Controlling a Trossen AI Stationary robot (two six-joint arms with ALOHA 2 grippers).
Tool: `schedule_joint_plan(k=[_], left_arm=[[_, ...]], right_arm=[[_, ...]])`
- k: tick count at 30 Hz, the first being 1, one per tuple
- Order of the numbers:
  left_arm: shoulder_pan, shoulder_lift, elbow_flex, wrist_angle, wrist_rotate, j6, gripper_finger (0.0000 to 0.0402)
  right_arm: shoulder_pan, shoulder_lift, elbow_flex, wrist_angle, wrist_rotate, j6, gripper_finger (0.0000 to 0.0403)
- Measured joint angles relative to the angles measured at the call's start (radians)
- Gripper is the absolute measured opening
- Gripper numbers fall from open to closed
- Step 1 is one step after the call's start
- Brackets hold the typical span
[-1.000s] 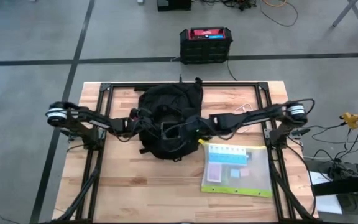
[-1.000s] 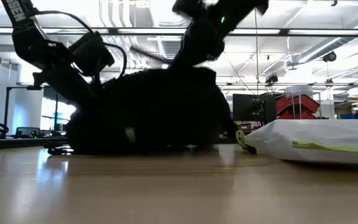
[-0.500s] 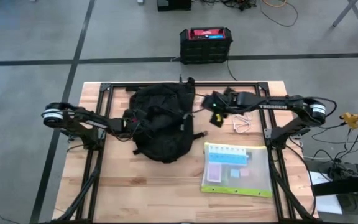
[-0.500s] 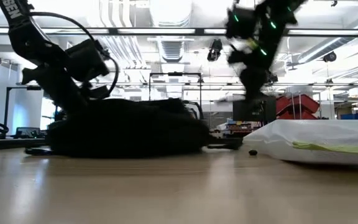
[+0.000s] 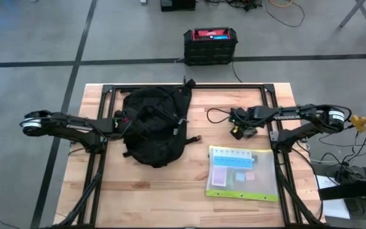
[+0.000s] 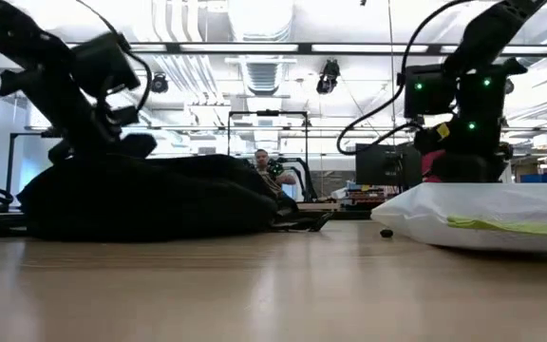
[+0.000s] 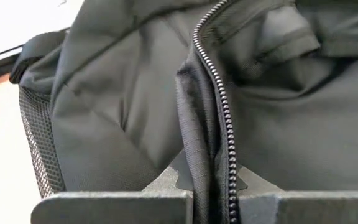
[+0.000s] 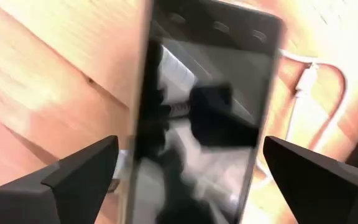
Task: Unpack backpack
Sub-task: Remove the black cellphone from the black backpack, then open the zip bag
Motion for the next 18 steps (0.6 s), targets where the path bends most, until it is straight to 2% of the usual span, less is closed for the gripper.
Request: schedule_joint_plan(k=[5,8,10,14,18], left_arm=[[-0.001,-0.025,0.0,0.089,0.039,0.001,0.0],[-0.012,0.009,-0.01,0.22,0.088,0.022,0.0],[-0.014,0.038,-0.01,0.234,0.095,0.025,0.0],[-0.013,0.054,0.002,0.136,0.058,-0.001,0.0],[-0.013,0.005,0.078,-0.081,-0.004,0.0,0.0]], right_arm=[[0.001,-0.001,0.073,-0.071,0.009,-0.058,0.0382],[0.025,-0.002,0.104,-0.058,-0.012,-0.093,0.0383],[0.054,-0.002,0.114,-0.035,-0.046,-0.123,0.0383],[0.142,-0.002,0.116,0.027,-0.153,-0.143,0.0384],[0.267,-0.001,0.116,0.105,-0.261,-0.177,0.0384]])
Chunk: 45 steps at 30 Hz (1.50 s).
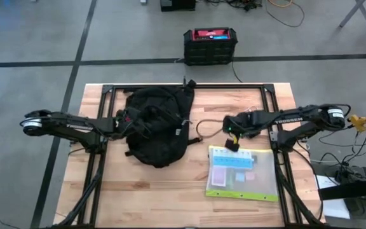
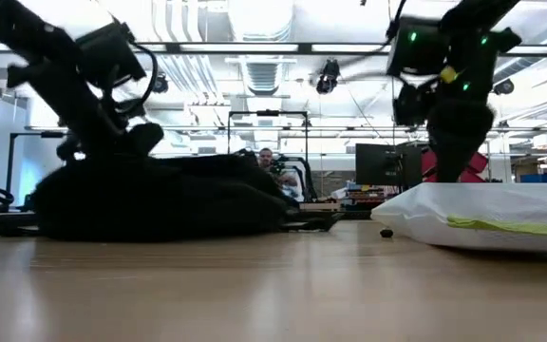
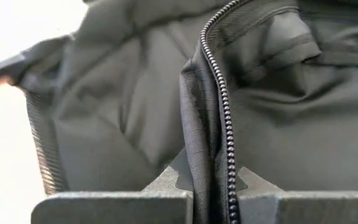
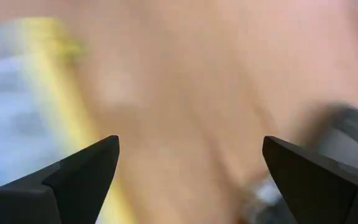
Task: Unpack backpack
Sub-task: Open the zip bag
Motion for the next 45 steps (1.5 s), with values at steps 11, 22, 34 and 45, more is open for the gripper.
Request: schedule_joint_plan(k=[11,22,34,45], left_arm=[[-0.008,-0.151,0.235,-0.11,0.136,0.344,0.0001],[-0.069,-0.145,0.22,-0.078,0.199,0.364,0.0008],[-0.069,-0.151,0.213,-0.085,0.202,0.446,0.0007],[-0.069,-0.155,0.213,-0.087,0.206,0.493,0.0007]], right_arm=[[0.261,0.001,0.0,0.317,-0.012,-0.001,0.0385],[0.292,0.001,0.0,0.493,-0.011,0.002,0.0385],[0.292,0.001,-0.001,0.489,-0.011,0.002,0.0385],[0.292,0.001,-0.001,0.489,-0.011,0.002,0.0385]])
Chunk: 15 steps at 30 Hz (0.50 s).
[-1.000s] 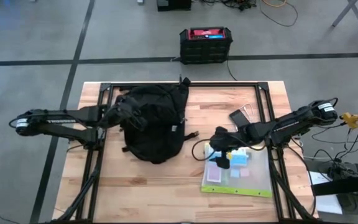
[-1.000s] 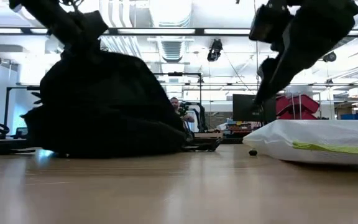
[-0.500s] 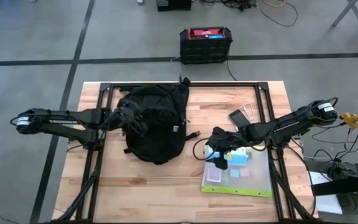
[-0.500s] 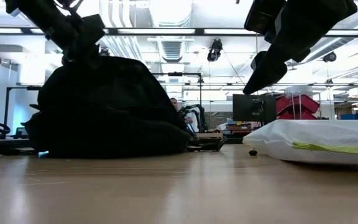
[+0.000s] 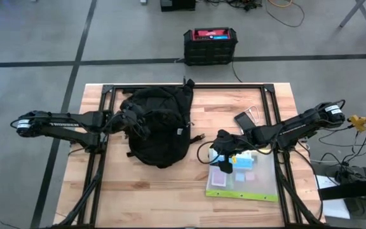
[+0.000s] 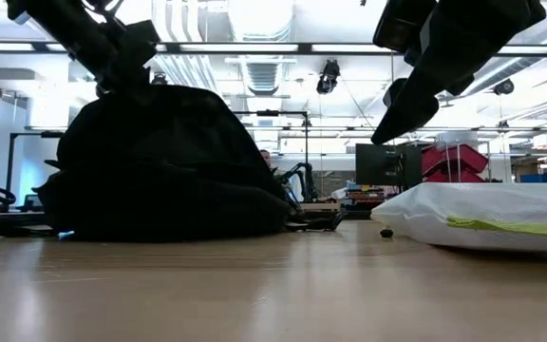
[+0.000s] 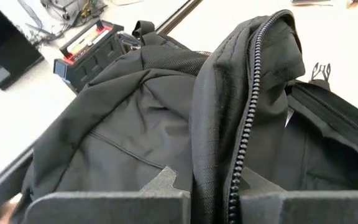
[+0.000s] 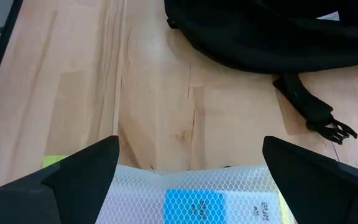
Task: Unpack backpack
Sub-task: Open the zip bag
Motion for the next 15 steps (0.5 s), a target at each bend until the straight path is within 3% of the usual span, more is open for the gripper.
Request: schedule_joint_plan(k=[8,12,15], left_arm=[[0.0,-0.034,0.0,0.022,-0.003,0.225,0.0017],[-0.001,-0.052,0.044,-0.025,0.009,0.248,0.0056],[-0.005,-0.073,0.093,-0.011,0.109,0.26,0.0102]], right_arm=[[-0.001,0.005,-0.001,0.063,0.009,-0.008,0.0385],[-0.001,0.008,-0.001,0.203,0.009,-0.011,0.0385],[-0.001,0.008,0.0,0.261,-0.001,-0.011,0.0385]])
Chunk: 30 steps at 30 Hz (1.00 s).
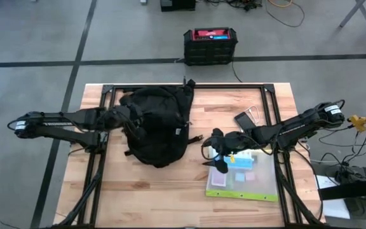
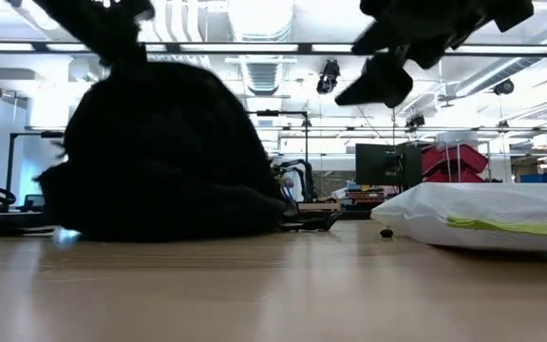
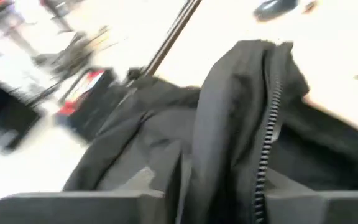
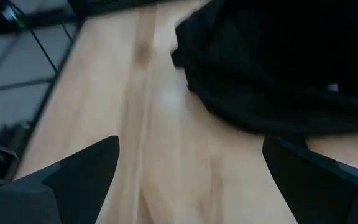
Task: Unpack backpack
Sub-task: Open the zip bag
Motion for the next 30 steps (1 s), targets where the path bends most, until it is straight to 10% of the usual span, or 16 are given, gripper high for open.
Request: schedule_joint_plan(k=[6,14,22,30], left_arm=[[-0.007,-0.007,0.014,0.085,0.331,-0.01,0.0196],[-0.01,0.037,-0.112,0.107,0.23,-0.085,0.0244],[-0.015,0.17,-0.236,0.619,0.371,-0.052,0.0226],[-0.02,0.413,-0.199,0.779,0.374,-0.026,0.0202]], right_arm=[[0.015,-0.001,0.0,-0.144,-0.054,0.028,0.0385],[0.097,-0.001,0.0,-0.375,-0.047,0.118,0.0385],[0.099,0.007,0.0,-0.549,0.024,0.189,0.0385],[0.097,0.069,-0.008,-0.558,0.269,0.152,0.0385]])
